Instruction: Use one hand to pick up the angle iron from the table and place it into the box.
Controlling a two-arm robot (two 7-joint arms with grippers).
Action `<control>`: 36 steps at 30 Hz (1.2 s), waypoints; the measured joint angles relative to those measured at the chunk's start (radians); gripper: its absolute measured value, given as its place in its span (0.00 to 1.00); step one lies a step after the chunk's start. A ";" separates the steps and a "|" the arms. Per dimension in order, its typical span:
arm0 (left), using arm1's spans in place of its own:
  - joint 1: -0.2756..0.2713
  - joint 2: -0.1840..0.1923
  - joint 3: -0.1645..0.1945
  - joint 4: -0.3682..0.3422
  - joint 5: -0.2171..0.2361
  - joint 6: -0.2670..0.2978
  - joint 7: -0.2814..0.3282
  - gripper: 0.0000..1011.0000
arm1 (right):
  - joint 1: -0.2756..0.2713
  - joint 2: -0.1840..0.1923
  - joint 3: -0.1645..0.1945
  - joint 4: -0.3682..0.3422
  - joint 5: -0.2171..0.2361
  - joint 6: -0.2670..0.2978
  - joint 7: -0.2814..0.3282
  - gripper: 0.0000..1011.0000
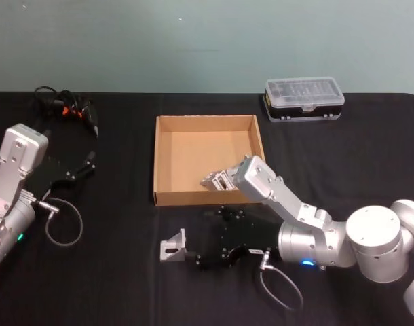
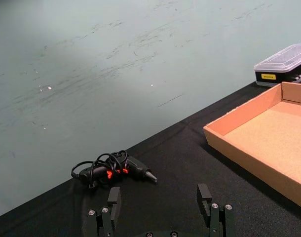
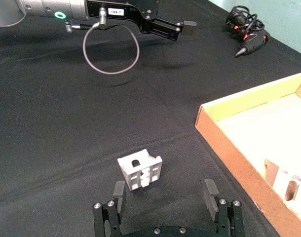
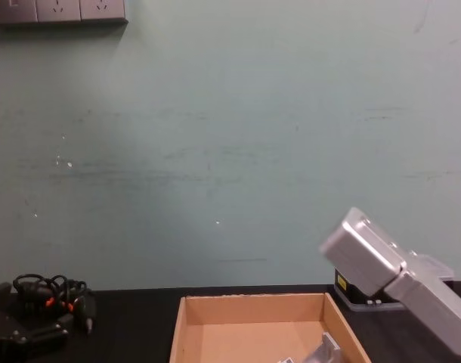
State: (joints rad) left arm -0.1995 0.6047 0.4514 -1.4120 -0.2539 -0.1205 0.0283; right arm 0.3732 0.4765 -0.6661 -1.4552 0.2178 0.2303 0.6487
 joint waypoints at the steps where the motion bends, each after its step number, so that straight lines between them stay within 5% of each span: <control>1: 0.000 0.000 0.000 0.000 0.000 0.000 0.000 1.00 | 0.004 -0.004 -0.004 0.006 -0.001 0.000 -0.001 0.99; 36: 0.000 0.000 0.000 0.000 0.000 0.000 0.000 1.00 | 0.048 -0.067 -0.055 0.056 -0.015 0.003 -0.004 0.99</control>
State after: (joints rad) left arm -0.1995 0.6047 0.4514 -1.4120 -0.2539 -0.1205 0.0283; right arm 0.4210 0.4093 -0.7207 -1.3992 0.2030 0.2329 0.6448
